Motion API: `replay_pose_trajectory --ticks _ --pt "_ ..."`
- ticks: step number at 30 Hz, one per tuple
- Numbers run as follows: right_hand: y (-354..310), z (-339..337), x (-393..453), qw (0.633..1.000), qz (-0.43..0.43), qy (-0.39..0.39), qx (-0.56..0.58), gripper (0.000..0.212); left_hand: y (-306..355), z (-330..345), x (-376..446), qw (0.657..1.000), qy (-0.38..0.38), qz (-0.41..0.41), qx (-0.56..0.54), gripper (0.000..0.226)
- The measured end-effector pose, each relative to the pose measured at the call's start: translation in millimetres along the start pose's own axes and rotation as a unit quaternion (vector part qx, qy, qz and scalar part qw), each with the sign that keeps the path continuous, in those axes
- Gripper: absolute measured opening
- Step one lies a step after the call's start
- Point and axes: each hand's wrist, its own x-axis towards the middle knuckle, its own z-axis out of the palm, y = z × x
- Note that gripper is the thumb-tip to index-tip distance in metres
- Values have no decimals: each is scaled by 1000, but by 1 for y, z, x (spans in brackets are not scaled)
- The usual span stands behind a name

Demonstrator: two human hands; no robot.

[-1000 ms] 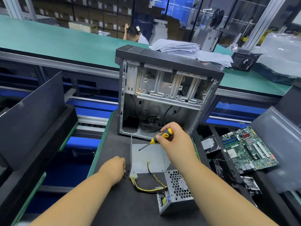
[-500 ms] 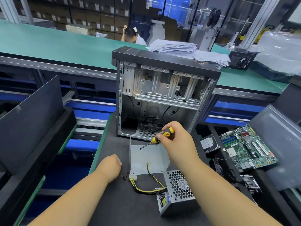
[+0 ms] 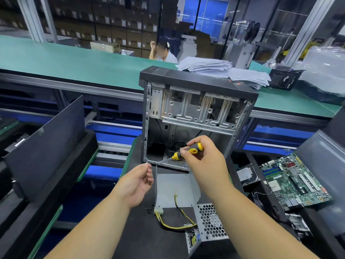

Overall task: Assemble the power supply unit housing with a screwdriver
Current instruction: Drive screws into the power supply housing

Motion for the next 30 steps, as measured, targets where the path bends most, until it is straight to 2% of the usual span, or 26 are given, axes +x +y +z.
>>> replay_pose_trajectory --ticks 4,10,20,30 --pt "-5 -3 3 1000 -15 -5 14 16 1 16 -11 999 -34 17 -1 18" --pt "-2 -20 0 999 -29 -6 30 18 -6 31 -21 999 -44 28 11 13" --pt "19 -70 -8 998 -31 -23 56 18 -38 74 -36 999 -17 37 17 11" --pt "35 -141 -17 990 -33 -106 87 32 -72 124 -54 999 25 34 25 1"
